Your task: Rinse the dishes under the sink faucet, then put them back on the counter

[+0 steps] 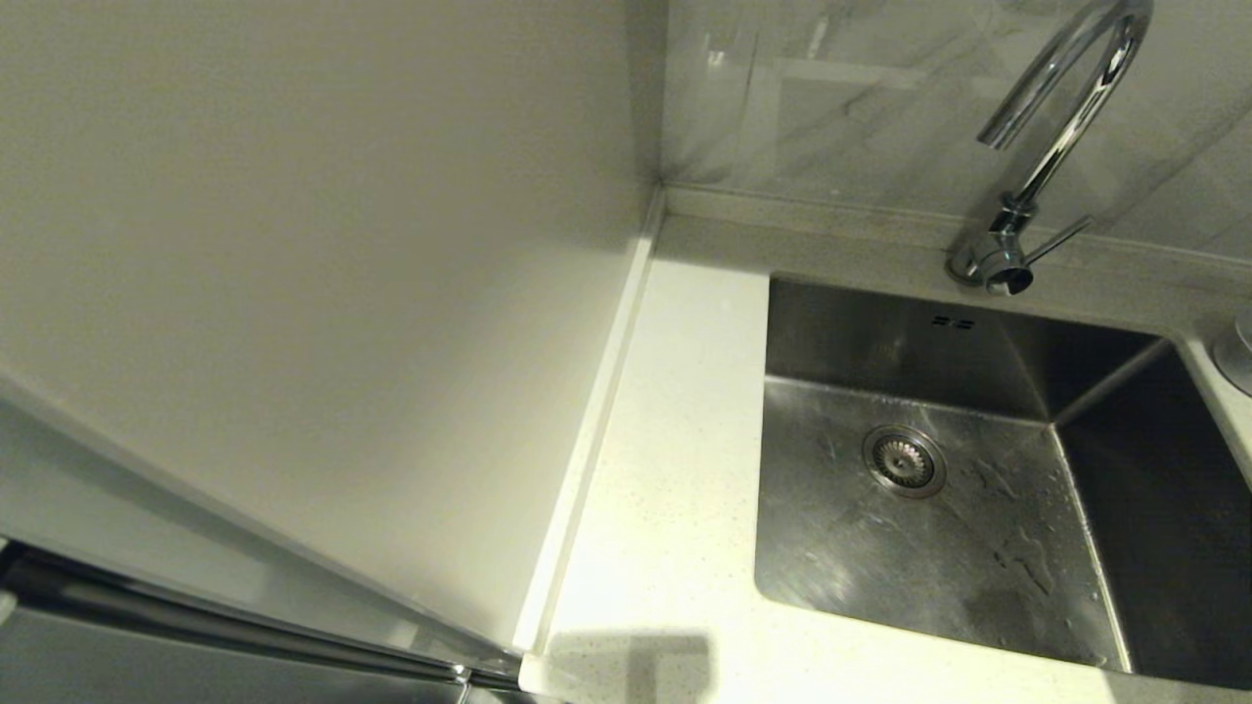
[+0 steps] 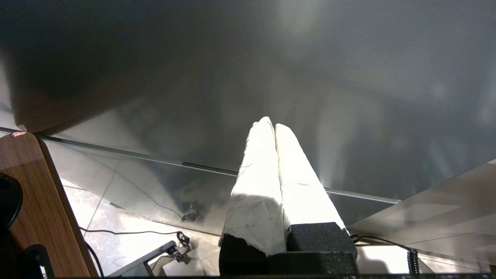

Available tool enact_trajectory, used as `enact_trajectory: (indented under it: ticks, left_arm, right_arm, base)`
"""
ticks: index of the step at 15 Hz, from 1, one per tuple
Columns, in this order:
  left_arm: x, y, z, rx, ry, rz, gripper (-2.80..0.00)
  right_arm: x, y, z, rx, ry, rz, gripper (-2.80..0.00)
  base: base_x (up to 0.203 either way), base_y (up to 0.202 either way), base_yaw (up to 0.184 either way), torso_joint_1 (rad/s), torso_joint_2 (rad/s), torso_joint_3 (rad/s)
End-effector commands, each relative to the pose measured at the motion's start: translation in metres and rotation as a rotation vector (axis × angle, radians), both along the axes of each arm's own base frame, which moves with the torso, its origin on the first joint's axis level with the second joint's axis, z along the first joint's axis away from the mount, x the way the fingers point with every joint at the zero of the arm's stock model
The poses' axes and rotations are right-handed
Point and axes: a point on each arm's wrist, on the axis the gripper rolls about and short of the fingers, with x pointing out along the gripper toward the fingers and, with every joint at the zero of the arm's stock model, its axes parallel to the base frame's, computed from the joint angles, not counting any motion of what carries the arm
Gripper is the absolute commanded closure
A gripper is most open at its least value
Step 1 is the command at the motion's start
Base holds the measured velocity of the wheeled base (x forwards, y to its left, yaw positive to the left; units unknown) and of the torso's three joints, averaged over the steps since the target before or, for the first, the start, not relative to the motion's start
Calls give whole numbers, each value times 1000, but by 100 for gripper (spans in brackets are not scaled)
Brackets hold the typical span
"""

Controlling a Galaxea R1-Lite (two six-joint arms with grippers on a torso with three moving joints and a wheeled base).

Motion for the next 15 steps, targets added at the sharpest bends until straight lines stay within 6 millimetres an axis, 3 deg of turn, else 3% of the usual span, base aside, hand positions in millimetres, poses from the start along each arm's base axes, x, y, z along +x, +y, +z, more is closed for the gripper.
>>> enact_trajectory:
  ticks: [1, 7, 11, 15]
  left_arm:
    - [0, 0, -1, 0, 3, 0, 0]
    - [0, 0, -1, 0, 3, 0, 0]
    - [0, 0, -1, 0, 3, 0, 0]
    - [0, 0, -1, 0, 3, 0, 0]
  right_arm:
    - [-40, 4, -46, -35, -78, 55, 0]
    - [-63, 4, -109, -94, -88, 143, 0]
    - [-70, 7, -115, -80, -170, 299, 0]
    - [-83, 8, -120, -95, -332, 288, 0]
  base:
    - [0, 0, 0, 0, 0, 0]
    - [0, 0, 0, 0, 0, 0]
    - [0, 0, 0, 0, 0, 0]
    - [0, 0, 0, 0, 0, 0]
